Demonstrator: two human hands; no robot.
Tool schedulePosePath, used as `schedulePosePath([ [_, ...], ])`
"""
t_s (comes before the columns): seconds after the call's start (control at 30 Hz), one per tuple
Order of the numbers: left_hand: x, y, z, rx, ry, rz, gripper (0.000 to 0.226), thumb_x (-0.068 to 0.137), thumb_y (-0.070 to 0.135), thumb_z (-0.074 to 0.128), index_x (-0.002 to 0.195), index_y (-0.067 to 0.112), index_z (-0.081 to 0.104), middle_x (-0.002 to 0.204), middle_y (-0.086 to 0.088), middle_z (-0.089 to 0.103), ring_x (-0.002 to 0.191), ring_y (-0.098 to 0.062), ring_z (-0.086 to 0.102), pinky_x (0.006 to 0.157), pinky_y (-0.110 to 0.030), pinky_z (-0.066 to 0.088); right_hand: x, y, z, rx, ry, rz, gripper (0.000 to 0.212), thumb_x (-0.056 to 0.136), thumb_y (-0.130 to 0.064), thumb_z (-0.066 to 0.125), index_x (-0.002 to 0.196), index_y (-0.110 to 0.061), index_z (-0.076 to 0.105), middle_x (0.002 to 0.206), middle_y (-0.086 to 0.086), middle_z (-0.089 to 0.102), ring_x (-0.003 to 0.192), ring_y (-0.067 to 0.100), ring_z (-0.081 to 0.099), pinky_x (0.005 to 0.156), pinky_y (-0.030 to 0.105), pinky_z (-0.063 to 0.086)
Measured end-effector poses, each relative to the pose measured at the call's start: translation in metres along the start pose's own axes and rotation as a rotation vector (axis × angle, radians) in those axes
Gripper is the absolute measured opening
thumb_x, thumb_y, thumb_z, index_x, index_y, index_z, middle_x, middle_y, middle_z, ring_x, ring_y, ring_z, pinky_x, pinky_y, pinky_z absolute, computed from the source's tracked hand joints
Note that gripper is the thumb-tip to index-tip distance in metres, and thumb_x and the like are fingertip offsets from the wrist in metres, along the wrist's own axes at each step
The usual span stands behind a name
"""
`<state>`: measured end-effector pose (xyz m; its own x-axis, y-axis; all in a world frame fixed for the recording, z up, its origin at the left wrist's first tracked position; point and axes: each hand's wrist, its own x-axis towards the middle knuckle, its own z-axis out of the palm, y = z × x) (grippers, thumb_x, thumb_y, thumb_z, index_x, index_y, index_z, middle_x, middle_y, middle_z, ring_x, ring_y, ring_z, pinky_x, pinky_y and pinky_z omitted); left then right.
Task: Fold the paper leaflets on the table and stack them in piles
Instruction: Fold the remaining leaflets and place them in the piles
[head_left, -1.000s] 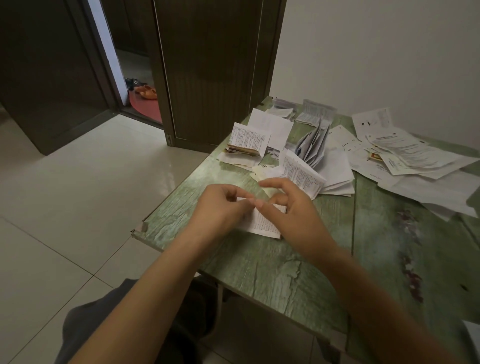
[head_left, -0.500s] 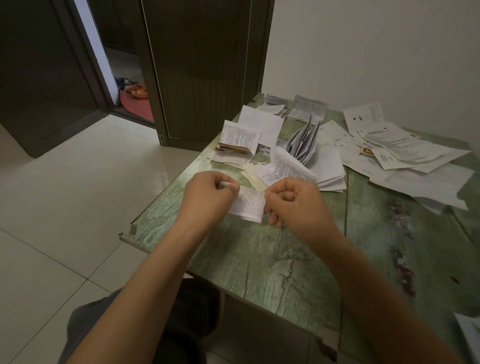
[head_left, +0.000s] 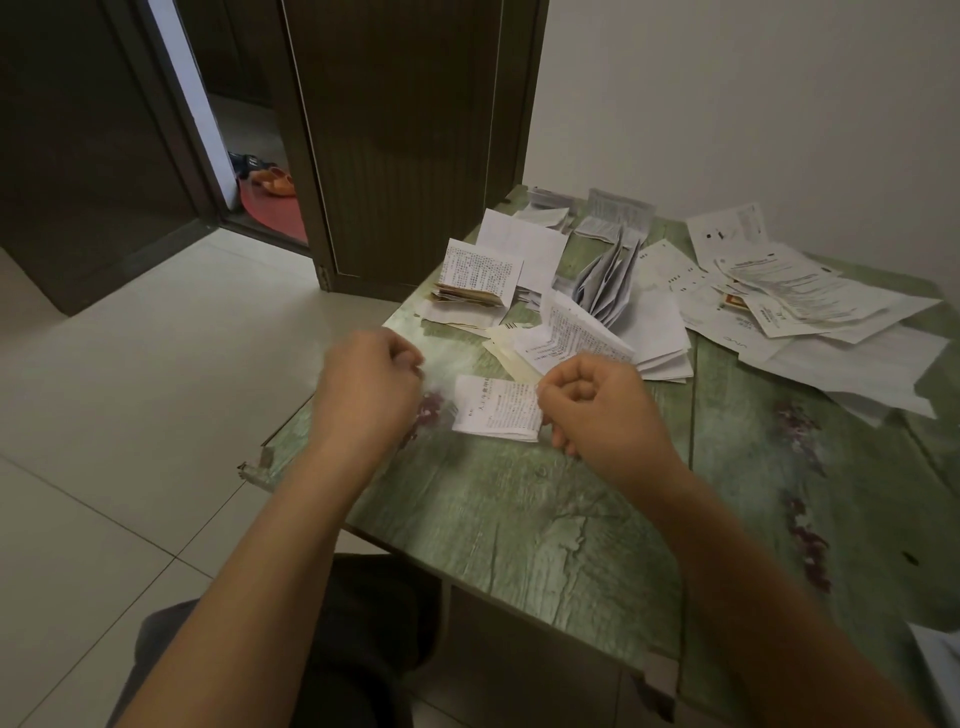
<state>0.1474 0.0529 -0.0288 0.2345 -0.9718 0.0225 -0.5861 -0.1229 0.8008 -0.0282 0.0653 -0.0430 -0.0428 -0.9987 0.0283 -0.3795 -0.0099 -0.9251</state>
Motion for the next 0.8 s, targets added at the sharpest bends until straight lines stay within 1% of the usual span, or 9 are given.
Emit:
schedulePosePath([
  [0.07,0.002,-0.005,-0.003,0.053,0.143,0.036,0.018,0.096,0.011,0.047,0.097,0.013,0.065,0.093,-0.003,0.066,0.083,-0.018,0.062,0.078,-0.036,0.053,-0.002,0.003,0.003,-0.062,0.037,-0.022,0.010,0.086,-0.005,0.060,0.076,-0.008,0.059,0.057,0.011,0.061,0.040,0.009,0.052,0.039,0.016,0.039],
  [0.1,0.000,-0.005,-0.002,0.035,0.135,0.068,0.017,0.095,0.012,0.048,0.095,0.015,0.065,0.089,0.000,0.066,0.081,-0.016,0.062,0.077,-0.034,0.052,-0.003,0.005,0.006,-0.108,0.053,-0.035,0.010,0.086,-0.007,0.060,0.076,-0.009,0.059,0.060,0.013,0.062,0.044,0.012,0.053,0.040,0.019,0.042],
  [0.17,-0.006,-0.001,0.006,-0.007,-0.006,0.123,0.015,0.094,0.013,0.051,0.088,0.022,0.061,0.084,0.005,0.063,0.078,-0.010,0.060,0.073,-0.029,0.052,-0.007,0.007,0.014,-0.269,0.071,-0.067,0.010,0.087,-0.015,0.062,0.077,-0.011,0.059,0.059,0.007,0.059,0.052,0.014,0.053,0.050,0.028,0.051],
  [0.27,-0.013,0.004,0.021,0.029,-0.138,0.188,0.013,0.093,0.017,0.053,0.085,0.024,0.059,0.086,0.005,0.063,0.078,-0.007,0.059,0.073,-0.027,0.052,-0.008,0.009,0.020,-0.494,0.102,-0.119,0.012,0.088,-0.027,0.061,0.083,-0.017,0.057,0.061,-0.008,0.050,0.061,0.012,0.053,0.059,0.031,0.048],
  [0.43,-0.019,0.018,0.031,-0.102,-0.014,0.345,0.012,0.095,0.027,0.050,0.089,0.024,0.059,0.078,0.015,0.059,0.074,0.000,0.057,0.063,-0.012,0.044,-0.008,-0.002,0.009,-0.354,0.314,-0.246,0.010,0.089,-0.020,0.060,0.081,-0.018,0.055,0.049,-0.010,0.043,0.044,0.004,0.047,0.043,0.013,0.034],
  [0.6,-0.025,0.051,0.053,-0.254,0.055,0.568,0.012,0.096,0.020,0.049,0.089,0.026,0.056,0.078,0.019,0.055,0.079,0.003,0.053,0.062,-0.005,0.039,0.016,-0.022,-0.044,-0.180,0.729,-0.252,0.019,0.088,-0.012,0.061,0.073,-0.020,0.052,0.050,-0.007,0.043,0.046,0.008,0.044,0.049,0.013,0.039],
  [0.67,-0.031,0.062,0.064,-0.289,0.029,0.643,0.011,0.095,0.026,0.046,0.091,0.027,0.056,0.081,0.019,0.054,0.080,0.002,0.053,0.062,-0.008,0.040,0.027,-0.025,-0.076,-0.205,0.765,-0.165,0.010,0.088,-0.012,0.057,0.080,-0.018,0.057,0.060,-0.004,0.052,0.058,0.011,0.048,0.063,0.029,0.046],
  [0.7,-0.034,0.066,0.069,-0.297,0.009,0.670,0.013,0.093,0.030,0.044,0.091,0.027,0.056,0.081,0.020,0.053,0.081,0.001,0.052,0.062,-0.010,0.041,0.031,-0.024,-0.091,-0.274,0.736,-0.085,0.007,0.087,-0.010,0.055,0.088,-0.015,0.060,0.071,0.000,0.058,0.069,0.016,0.053,0.068,0.031,0.046],
  [0.8,-0.041,0.070,0.084,-0.295,-0.054,0.744,0.029,0.091,0.039,0.038,0.094,0.021,0.061,0.082,0.015,0.055,0.078,-0.001,0.052,0.062,-0.013,0.042,0.042,-0.011,-0.130,-0.672,0.528,0.200,0.030,0.086,-0.007,0.051,0.114,-0.013,0.060,0.117,0.014,0.055,0.109,0.029,0.049,0.091,0.037,0.043],
])
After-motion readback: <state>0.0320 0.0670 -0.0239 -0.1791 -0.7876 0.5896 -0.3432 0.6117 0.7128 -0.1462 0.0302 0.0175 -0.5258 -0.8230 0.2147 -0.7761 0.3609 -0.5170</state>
